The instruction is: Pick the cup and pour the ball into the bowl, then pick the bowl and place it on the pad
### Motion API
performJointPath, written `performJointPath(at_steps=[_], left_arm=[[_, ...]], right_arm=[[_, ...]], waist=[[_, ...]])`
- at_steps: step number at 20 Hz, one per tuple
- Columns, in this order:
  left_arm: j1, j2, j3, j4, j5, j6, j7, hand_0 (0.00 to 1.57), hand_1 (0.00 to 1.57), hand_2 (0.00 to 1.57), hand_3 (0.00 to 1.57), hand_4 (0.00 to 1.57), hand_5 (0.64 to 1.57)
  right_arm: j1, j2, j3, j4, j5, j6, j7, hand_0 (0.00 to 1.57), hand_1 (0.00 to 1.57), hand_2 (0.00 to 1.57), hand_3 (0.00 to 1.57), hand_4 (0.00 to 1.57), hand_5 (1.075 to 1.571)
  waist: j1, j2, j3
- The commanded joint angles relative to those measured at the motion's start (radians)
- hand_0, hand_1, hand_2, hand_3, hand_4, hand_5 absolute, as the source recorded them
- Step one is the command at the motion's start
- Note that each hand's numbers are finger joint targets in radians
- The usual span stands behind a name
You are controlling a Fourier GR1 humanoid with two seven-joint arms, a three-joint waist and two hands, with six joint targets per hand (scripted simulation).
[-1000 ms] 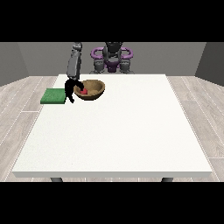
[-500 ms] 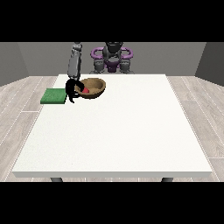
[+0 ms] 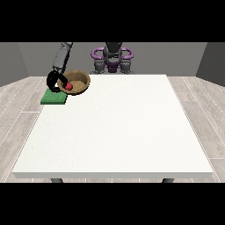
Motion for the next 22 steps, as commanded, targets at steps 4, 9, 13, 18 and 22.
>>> performJointPath(at_steps=[4,9,13,18,22], left_arm=[[0.080,0.032,0.030,0.082,-0.030,-0.013,-0.077,0.00,0.00,0.00,0.00,1.20,1.541],[0.067,0.092,0.065,0.116,0.014,-0.046,-0.096,0.00,0.00,0.00,0.00,1.20,1.543],[0.154,0.101,0.079,0.162,0.003,-0.093,-0.197,0.00,0.00,0.00,0.00,1.21,1.550],[0.147,0.073,0.047,0.118,-0.002,-0.054,-0.206,0.00,0.00,0.00,0.00,1.22,1.553],[0.127,0.091,0.038,0.117,-0.013,-0.038,-0.220,0.00,0.00,0.00,0.00,1.21,1.553]], right_arm=[[-0.051,-0.224,0.018,-0.040,0.042,0.089,0.243,1.57,1.57,1.57,0.68,1.09,1.568],[-0.119,-0.331,-0.069,0.040,-0.009,0.181,0.213,1.57,1.57,1.57,0.58,1.09,1.564],[-0.126,-0.314,-0.082,0.037,-0.012,0.162,0.223,1.57,1.57,1.57,0.58,1.09,1.564],[-0.137,-0.246,-0.078,0.113,0.012,0.119,0.147,1.57,1.57,1.57,0.49,1.07,1.568],[-0.201,-0.200,-0.081,0.133,-0.010,0.104,0.166,1.57,1.57,1.57,0.44,1.06,1.569]], waist=[[-0.095,-0.049,0.0003],[-0.105,0.026,0.0018],[-0.099,0.017,0.0017],[-0.083,0.042,0.0024],[-0.074,0.063,0.0022]])
